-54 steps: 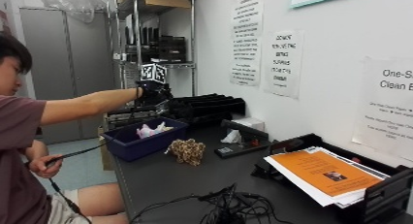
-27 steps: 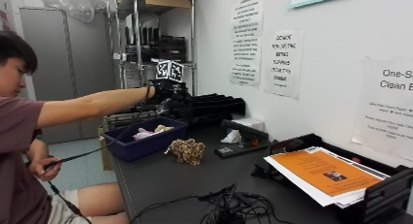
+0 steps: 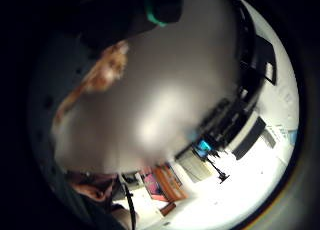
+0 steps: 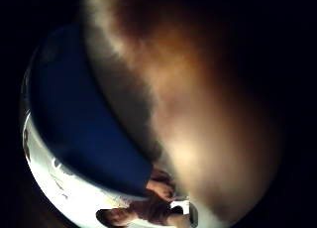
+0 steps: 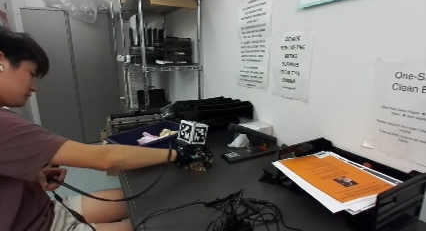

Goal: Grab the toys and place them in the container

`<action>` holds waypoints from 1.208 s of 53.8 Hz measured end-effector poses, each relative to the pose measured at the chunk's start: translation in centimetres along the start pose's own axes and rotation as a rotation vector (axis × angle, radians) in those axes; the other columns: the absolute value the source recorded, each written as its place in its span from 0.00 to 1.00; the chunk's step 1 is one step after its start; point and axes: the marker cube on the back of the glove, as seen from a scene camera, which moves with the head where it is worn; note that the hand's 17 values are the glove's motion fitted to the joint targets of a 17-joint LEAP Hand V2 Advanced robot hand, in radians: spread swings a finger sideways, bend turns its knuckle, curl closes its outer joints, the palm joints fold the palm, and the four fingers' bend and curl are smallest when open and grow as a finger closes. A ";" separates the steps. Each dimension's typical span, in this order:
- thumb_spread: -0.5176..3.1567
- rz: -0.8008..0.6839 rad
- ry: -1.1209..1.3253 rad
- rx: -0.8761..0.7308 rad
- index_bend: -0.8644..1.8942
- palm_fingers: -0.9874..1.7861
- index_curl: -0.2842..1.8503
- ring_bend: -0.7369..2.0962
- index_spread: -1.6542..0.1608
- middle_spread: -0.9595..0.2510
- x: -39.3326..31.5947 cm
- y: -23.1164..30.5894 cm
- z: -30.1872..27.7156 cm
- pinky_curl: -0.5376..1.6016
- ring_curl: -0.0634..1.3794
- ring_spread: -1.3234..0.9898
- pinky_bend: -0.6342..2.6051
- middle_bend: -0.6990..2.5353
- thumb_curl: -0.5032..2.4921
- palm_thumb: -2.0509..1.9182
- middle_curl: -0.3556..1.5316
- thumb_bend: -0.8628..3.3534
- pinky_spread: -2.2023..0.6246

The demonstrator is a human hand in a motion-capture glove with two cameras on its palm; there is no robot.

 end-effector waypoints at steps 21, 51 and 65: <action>0.47 0.045 -0.141 0.235 0.51 0.66 0.33 0.52 0.77 0.58 -0.1 0.2 -0.7 0.41 0.30 0.46 0.42 0.41 0.32 0.62 0.40 0.24 0.71; 0.32 0.048 -0.045 0.409 0.64 0.72 0.48 0.61 0.79 0.61 0.1 10.8 -23.7 0.51 0.45 0.39 0.51 0.55 0.42 0.66 0.56 0.22 0.66; 0.30 0.034 0.028 0.480 0.65 0.70 0.52 0.63 0.79 0.63 -1.4 15.9 -29.3 0.52 0.48 0.39 0.52 0.56 0.45 0.66 0.59 0.21 0.66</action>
